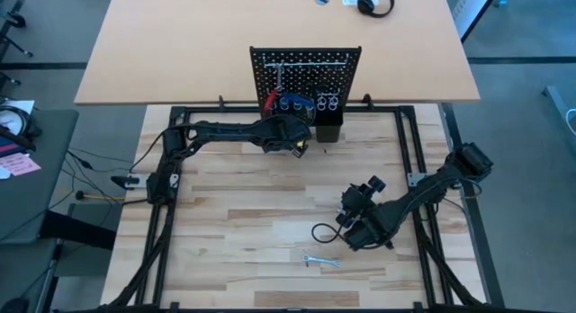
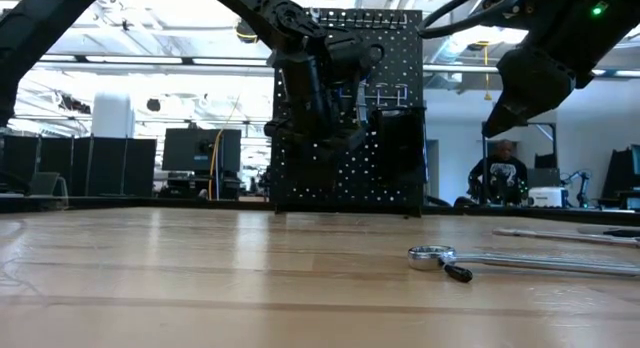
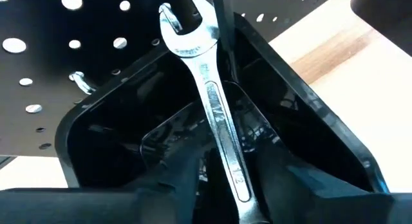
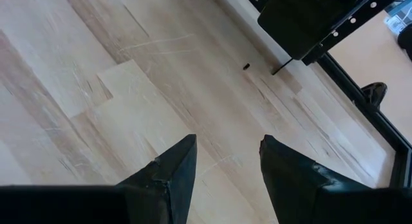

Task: Hang tools onto peg board
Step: Hang the wrench on the pegboard

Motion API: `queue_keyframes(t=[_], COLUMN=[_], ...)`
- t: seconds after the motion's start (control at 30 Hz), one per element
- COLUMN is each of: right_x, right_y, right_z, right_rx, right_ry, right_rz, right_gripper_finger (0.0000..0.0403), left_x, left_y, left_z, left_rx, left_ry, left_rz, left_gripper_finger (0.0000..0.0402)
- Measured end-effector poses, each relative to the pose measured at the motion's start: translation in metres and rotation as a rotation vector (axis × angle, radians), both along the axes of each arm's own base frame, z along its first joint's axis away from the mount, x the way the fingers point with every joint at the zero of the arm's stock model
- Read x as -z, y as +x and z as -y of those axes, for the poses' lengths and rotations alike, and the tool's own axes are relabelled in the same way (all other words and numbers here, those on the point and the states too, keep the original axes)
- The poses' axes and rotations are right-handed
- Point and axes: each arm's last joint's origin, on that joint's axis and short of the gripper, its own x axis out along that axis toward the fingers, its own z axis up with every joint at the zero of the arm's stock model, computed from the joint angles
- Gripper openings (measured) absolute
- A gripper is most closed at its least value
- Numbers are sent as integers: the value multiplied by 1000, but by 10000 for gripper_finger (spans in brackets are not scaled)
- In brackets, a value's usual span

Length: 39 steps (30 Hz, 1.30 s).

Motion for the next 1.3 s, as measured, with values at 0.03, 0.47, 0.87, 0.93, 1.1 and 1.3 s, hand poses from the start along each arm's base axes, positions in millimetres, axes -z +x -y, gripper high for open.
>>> queue_keyframes(t=[0.03,0.47,0.87,0.93,1.1,1.3], right_x=[0,0,0,0,0,0], right_y=[0,0,0,0,0,0], right_z=[0,0,0,0,0,0], right_rx=[0,-2,-5,-5,-7,-7], right_ry=[0,-1,-3,-3,-3,-3], right_rz=[0,-2,-7,-7,-8,-8], right_gripper_finger=[177,177,177,177,177,177], left_x=[0,-1,-10,-13,-24,-31], left_y=[0,3,7,7,9,5], left_z=[0,-3,9,12,23,36], left_rx=[2,46,97,109,166,189], left_ry=[0,31,26,24,54,77], left_rz=[0,-5,-24,-36,-63,-119], left_gripper_finger=[131,14,1,1,1,0])
